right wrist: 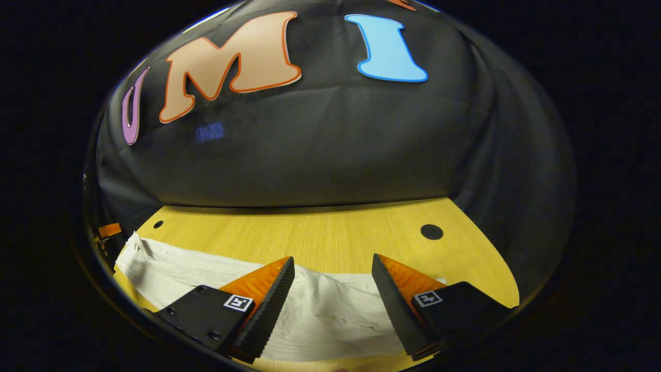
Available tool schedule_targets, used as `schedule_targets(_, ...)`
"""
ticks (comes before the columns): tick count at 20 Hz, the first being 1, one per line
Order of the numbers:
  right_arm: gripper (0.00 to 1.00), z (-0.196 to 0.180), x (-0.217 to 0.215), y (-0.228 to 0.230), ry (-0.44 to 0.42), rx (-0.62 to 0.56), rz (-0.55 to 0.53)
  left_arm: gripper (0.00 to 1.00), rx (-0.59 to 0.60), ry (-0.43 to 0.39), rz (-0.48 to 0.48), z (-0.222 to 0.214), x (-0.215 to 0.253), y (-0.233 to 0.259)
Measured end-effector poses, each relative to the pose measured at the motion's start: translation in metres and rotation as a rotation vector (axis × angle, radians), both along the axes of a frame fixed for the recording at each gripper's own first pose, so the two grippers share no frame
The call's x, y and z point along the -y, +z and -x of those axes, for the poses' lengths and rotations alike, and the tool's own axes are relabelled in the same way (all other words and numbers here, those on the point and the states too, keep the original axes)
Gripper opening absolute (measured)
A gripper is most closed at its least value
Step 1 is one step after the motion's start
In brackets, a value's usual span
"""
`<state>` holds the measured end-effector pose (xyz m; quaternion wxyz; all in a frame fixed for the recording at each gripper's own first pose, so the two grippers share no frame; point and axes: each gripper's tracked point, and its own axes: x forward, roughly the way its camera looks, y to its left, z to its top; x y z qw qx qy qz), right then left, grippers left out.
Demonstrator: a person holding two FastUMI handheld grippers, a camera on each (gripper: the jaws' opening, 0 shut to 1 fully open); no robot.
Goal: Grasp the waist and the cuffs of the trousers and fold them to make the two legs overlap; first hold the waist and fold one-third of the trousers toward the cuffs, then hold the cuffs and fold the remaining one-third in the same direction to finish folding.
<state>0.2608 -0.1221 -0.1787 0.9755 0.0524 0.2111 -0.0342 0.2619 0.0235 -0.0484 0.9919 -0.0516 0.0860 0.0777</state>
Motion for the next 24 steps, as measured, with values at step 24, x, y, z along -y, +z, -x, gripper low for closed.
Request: schedule_targets(24,0.93,0.079,0.123,-0.096,-0.166,-0.191,-0.372,0.96,-0.025,-0.029,-0.027,0.106,0.098,-0.005)
